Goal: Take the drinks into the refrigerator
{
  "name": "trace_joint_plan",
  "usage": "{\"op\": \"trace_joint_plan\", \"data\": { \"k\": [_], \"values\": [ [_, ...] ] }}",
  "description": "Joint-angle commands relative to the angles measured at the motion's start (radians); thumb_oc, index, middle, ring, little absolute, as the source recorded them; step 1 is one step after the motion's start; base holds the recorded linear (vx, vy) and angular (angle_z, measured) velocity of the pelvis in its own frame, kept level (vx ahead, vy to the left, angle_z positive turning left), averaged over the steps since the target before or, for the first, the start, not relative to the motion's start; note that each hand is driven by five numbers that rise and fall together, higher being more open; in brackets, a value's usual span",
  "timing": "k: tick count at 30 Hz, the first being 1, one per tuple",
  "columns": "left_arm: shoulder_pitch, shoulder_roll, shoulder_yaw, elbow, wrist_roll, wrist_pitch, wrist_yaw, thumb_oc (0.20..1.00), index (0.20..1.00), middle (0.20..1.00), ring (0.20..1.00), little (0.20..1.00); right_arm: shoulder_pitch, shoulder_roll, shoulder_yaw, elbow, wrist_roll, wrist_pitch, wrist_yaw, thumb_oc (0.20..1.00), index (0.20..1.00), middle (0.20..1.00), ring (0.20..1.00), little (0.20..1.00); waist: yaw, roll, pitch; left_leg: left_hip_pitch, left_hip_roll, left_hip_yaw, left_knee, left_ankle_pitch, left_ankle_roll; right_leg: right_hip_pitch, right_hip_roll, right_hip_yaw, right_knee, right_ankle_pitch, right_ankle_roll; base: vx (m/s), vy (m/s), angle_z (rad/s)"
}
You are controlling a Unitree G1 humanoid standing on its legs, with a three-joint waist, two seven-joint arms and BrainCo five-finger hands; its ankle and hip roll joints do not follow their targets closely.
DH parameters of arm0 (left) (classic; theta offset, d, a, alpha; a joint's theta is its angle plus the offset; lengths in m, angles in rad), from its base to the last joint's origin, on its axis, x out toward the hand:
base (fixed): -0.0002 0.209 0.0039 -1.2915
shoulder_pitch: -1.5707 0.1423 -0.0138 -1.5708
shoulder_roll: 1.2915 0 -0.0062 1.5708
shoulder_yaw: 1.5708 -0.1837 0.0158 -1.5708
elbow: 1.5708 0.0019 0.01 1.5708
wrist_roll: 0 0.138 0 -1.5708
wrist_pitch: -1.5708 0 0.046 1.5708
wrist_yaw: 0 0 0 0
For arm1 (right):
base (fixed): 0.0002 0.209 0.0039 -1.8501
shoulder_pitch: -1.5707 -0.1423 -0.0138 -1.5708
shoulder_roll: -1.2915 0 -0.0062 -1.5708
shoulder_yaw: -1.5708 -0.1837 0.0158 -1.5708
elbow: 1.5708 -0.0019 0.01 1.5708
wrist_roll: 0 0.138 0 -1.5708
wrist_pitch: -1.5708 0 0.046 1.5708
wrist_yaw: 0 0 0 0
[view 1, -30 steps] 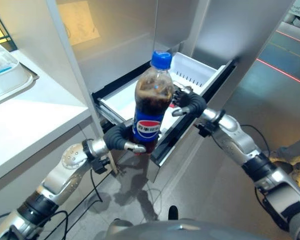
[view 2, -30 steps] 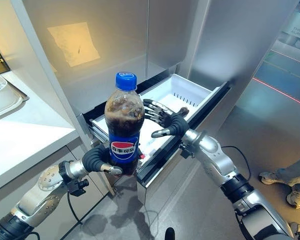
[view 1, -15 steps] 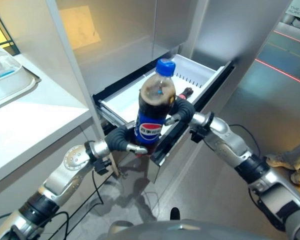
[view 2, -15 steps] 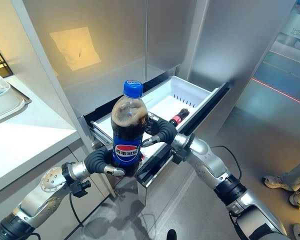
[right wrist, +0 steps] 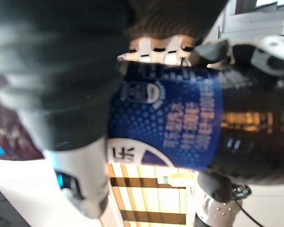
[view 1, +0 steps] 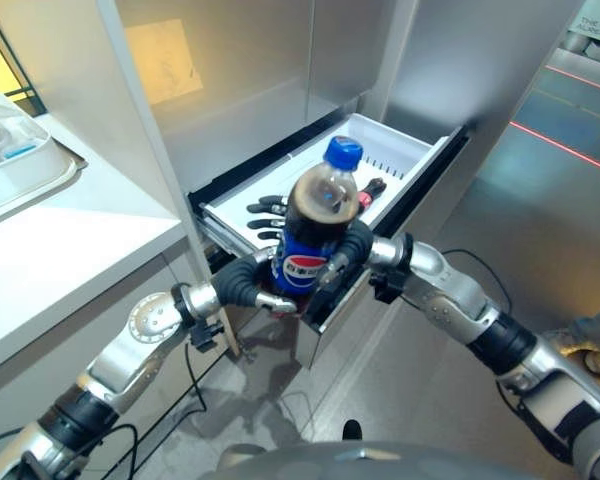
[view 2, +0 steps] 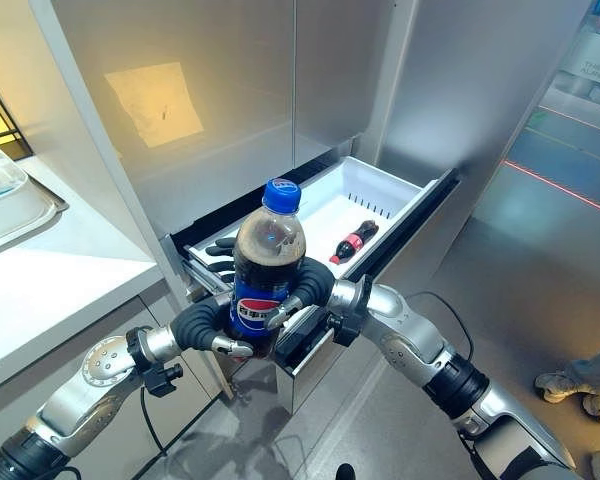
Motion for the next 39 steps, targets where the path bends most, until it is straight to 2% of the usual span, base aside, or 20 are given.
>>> {"op": "trace_joint_plan", "data": {
  "k": [1, 7, 8, 9, 30, 31, 32, 33, 39],
  "values": [
    [-0.119, -0.061, 0.029, -0.024, -0.004, -0.094, 0.038, 0.200, 0.200, 0.200, 0.200, 0.200, -0.132, 0.062, 0.053, -0.071, 0.091, -0.015, 0.031, 1.000, 1.000, 1.000, 1.000, 1.000, 0.023, 0.011, 0.007, -0.025, -0.083, -0.031, 0.001, -0.053, 0.110, 0.056, 0.015, -0.084, 0.127, -0.145, 0.009, 0.00, 0.000, 0.00],
    [-0.120, -0.069, 0.019, -0.013, 0.006, -0.093, 0.038, 0.200, 0.200, 0.200, 0.200, 0.200, -0.148, 0.083, 0.064, -0.078, 0.105, -0.012, 0.028, 1.000, 1.000, 1.000, 1.000, 1.000, 0.027, 0.010, 0.010, -0.026, -0.083, -0.031, 0.001, -0.052, 0.110, 0.057, 0.016, -0.083, 0.127, -0.145, 0.008, 0.00, 0.000, 0.00],
    [-0.118, -0.069, 0.020, -0.013, 0.014, -0.094, 0.038, 0.200, 0.200, 0.200, 0.200, 0.200, -0.150, 0.086, 0.063, -0.080, 0.106, -0.012, 0.029, 0.489, 0.489, 0.489, 0.489, 0.489, 0.028, 0.010, 0.009, -0.026, -0.084, -0.031, 0.001, -0.052, 0.111, 0.057, 0.016, -0.083, 0.126, -0.145, 0.008, 0.00, 0.000, 0.00],
    [-0.118, -0.069, 0.020, -0.013, 0.014, -0.094, 0.038, 0.200, 0.200, 0.200, 0.200, 0.200, -0.150, 0.086, 0.063, -0.080, 0.106, -0.012, 0.029, 0.209, 0.209, 0.209, 0.209, 0.209, 0.028, 0.010, 0.009, -0.026, -0.084, -0.031, 0.001, -0.052, 0.111, 0.057, 0.016, -0.083, 0.126, -0.145, 0.008, 0.00, 0.000, 0.00],
    [-0.089, -0.089, 0.037, -0.003, 0.017, -0.083, 0.043, 0.200, 0.200, 0.200, 0.200, 0.200, -0.071, 0.124, 0.008, -0.076, 0.149, -0.035, -0.003, 0.200, 0.200, 0.200, 0.200, 0.200, 0.025, 0.007, 0.013, -0.027, -0.080, -0.024, 0.001, -0.053, 0.110, 0.057, 0.016, -0.079, 0.119, -0.141, 0.010, 0.00, 0.000, 0.00],
    [-0.085, -0.088, 0.039, -0.006, 0.011, -0.079, 0.038, 0.529, 0.529, 0.529, 0.529, 0.529, -0.055, 0.120, -0.009, -0.076, 0.154, -0.043, -0.010, 0.200, 0.200, 0.200, 0.200, 0.200, 0.023, 0.007, 0.012, -0.026, -0.081, -0.024, 0.001, -0.053, 0.110, 0.058, 0.016, -0.078, 0.119, -0.141, 0.010, 0.00, 0.000, 0.00],
    [-0.085, -0.088, 0.038, -0.007, 0.010, -0.079, 0.038, 0.699, 0.699, 0.699, 0.699, 0.699, -0.054, 0.119, -0.010, -0.077, 0.154, -0.043, -0.010, 0.200, 0.200, 0.200, 0.200, 0.200, 0.024, 0.006, 0.011, -0.026, -0.081, -0.024, 0.001, -0.053, 0.110, 0.058, 0.016, -0.078, 0.119, -0.141, 0.010, 0.00, 0.000, 0.00],
    [-0.079, -0.086, 0.042, -0.011, 0.009, -0.078, 0.036, 1.000, 1.000, 1.000, 1.000, 1.000, -0.044, 0.117, -0.020, -0.081, 0.157, -0.046, -0.011, 0.200, 0.200, 0.200, 0.200, 0.200, 0.023, 0.006, 0.011, -0.026, -0.081, -0.024, 0.001, -0.053, 0.111, 0.058, 0.016, -0.077, 0.119, -0.141, 0.010, 0.00, 0.000, 0.00],
    [-0.001, -0.092, 0.077, -0.035, -0.047, -0.055, -0.003, 1.000, 1.000, 1.000, 1.000, 1.000, 0.109, 0.070, -0.197, -0.097, 0.187, -0.100, -0.045, 0.200, 0.200, 0.200, 0.200, 0.200, 0.012, 0.004, 0.009, -0.028, -0.082, -0.025, 0.001, -0.055, 0.111, 0.056, 0.016, -0.079, 0.117, -0.140, 0.013, 0.00, 0.000, 0.00]
  ]
}}
